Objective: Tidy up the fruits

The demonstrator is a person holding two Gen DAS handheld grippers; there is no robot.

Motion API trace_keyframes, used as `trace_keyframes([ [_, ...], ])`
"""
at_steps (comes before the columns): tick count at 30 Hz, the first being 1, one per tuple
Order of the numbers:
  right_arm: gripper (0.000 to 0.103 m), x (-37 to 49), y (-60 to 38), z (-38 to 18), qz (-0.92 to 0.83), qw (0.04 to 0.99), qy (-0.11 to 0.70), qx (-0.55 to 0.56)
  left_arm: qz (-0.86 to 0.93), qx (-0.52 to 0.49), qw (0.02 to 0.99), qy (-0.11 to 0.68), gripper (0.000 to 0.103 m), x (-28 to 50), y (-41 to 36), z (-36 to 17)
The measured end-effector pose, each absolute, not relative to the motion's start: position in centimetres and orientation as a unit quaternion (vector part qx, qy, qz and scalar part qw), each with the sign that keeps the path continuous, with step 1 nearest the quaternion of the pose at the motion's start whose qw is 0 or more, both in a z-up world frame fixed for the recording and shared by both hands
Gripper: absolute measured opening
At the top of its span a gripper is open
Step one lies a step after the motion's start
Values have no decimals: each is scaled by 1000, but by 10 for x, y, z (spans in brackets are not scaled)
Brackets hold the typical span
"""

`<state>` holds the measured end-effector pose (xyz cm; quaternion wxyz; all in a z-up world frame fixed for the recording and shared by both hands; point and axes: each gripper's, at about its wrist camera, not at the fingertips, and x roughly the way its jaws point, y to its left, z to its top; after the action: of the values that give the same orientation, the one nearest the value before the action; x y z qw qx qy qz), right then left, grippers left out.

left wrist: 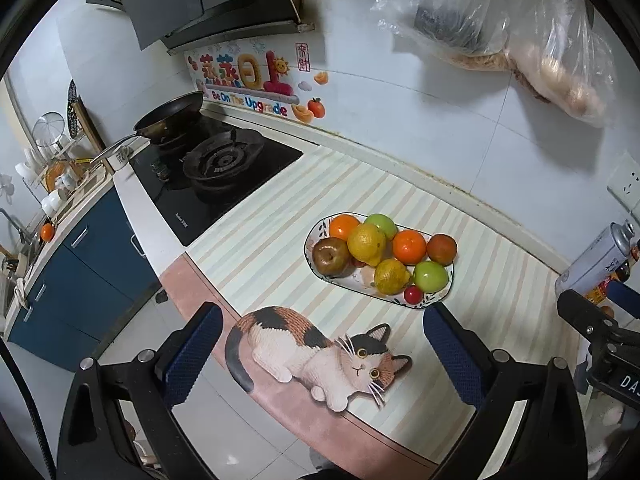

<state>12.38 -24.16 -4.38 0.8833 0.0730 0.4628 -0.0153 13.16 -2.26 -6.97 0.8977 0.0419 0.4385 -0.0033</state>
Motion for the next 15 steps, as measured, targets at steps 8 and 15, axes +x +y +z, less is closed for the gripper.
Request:
trace_keyframes([
  [8, 101, 135, -236, -50, -12, 880, 471, 66, -10, 30, 889, 457, 103, 142, -23, -82],
  [15, 101, 134, -234, -53, -12, 877, 476, 65, -10, 31, 889, 457, 103, 143, -23, -83],
])
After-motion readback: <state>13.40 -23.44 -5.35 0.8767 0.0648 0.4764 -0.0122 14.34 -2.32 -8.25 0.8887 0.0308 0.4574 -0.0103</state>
